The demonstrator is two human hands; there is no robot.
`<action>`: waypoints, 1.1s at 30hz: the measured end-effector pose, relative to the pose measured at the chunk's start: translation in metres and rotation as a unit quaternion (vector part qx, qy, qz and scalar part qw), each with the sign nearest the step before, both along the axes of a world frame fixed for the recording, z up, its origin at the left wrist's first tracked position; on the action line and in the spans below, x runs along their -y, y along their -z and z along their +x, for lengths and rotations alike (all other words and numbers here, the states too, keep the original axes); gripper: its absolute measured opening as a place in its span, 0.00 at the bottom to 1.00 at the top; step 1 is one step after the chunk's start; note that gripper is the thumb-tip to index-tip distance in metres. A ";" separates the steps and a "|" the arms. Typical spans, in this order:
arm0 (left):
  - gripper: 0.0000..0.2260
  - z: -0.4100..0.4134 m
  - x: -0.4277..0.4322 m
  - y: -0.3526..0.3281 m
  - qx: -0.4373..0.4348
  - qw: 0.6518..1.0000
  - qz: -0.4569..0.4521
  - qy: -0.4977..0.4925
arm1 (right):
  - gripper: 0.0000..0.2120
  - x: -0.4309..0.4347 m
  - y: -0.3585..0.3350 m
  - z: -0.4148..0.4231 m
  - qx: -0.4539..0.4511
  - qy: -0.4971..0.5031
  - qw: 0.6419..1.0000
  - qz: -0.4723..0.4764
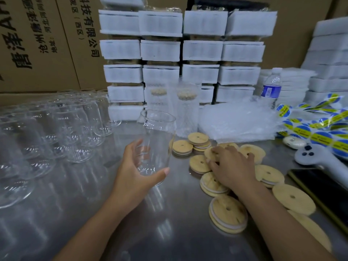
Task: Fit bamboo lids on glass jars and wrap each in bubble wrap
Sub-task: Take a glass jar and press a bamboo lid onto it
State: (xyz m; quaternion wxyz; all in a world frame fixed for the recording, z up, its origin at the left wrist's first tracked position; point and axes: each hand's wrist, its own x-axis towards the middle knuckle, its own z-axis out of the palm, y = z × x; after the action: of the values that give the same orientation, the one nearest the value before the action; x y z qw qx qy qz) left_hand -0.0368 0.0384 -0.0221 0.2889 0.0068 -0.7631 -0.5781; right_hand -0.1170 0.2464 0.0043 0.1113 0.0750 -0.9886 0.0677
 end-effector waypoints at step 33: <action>0.44 0.006 0.004 0.002 -0.033 0.971 -0.232 -0.045 | 0.21 0.038 -0.015 0.054 -0.128 -0.331 0.800 -0.483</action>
State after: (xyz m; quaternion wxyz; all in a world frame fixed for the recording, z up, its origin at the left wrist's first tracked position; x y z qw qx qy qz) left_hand -0.0304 0.0340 -0.0240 0.3333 -0.0457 -0.8652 -0.3717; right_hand -0.0632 0.2088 0.0195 0.2297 0.3423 -0.7193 0.5591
